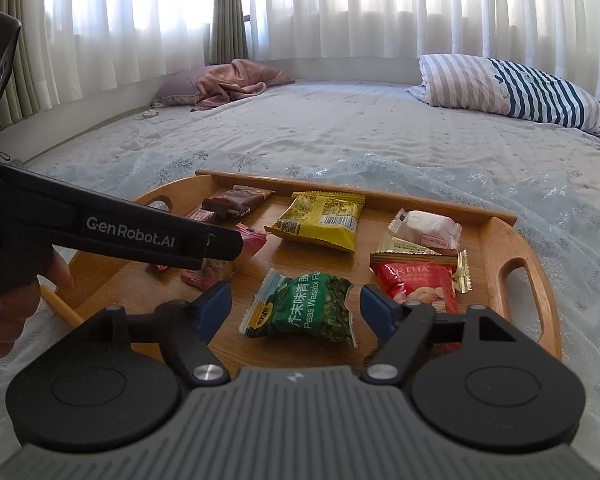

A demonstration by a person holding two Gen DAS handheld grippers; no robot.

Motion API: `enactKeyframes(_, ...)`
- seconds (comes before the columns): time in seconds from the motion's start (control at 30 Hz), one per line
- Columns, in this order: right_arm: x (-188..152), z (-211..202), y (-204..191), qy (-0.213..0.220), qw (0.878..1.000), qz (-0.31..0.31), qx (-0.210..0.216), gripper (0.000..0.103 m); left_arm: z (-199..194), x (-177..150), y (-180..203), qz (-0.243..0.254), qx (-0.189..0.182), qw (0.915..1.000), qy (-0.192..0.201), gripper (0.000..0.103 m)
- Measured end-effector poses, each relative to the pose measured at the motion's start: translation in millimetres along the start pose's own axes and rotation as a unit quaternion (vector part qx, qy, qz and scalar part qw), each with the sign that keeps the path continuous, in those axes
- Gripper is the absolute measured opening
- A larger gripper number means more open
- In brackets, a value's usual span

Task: Organize snacks
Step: 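Lower both snacks onto the tray and open both tools, then move both open tools back to the remaining red packets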

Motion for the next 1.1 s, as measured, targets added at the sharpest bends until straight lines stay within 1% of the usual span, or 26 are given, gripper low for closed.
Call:
enactKeyframes(0.2, 4, -16, -2, 0.011, 1.0, -0.005, -0.007, 0.088, -20, 0, 2, 0.004, -0.008, 0.9999, 0.009, 0.079)
enactKeyframes(0.27, 6, -22, -3, 0.013, 1.0, -0.008, -0.012, 0.088, -27, -1, 2, 0.006, -0.009, 0.9999, 0.012, 0.08)
enactKeyframes(0.4, 5, -35, -4, 0.015, 1.0, -0.009, -0.021, 0.089, -43, -4, 2, 0.009, -0.013, 0.9997, 0.018, 0.084)
enactKeyframes(0.53, 4, -47, -6, 0.021, 0.999, -0.009, -0.03, 0.091, -59, -11, 2, 0.017, -0.015, 0.9996, 0.018, 0.086)
enactKeyframes(0.67, 1, -60, -9, 0.024, 0.999, -0.021, -0.036, 0.092, -75, -21, 0, 0.013, -0.015, 0.9997, 0.017, 0.087)
enactKeyframes(0.77, -3, -71, -11, 0.027, 0.999, -0.027, -0.036, 0.092, -87, -29, -1, 0.012, -0.017, 0.9997, 0.014, 0.087)
enactKeyframes(0.97, -14, -88, -15, 0.031, 0.998, -0.034, -0.032, 0.093, -108, -43, 4, 0.029, -0.013, 0.9994, 0.014, 0.089)
enactKeyframes(1.1, -22, -97, -15, 0.028, 0.998, -0.035, -0.034, 0.093, -116, -52, 5, 0.018, -0.022, 0.9996, 0.001, 0.089)
Point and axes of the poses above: each gripper's, at about its wrist camera, not at the fingertips, and z roughly the way its jaws point, y to its right, x to its top, the point moved 6 cm from there along z, roughly the way its jaws point, and after that the axes turned 9 degrees about y, right-handed, at the moved point
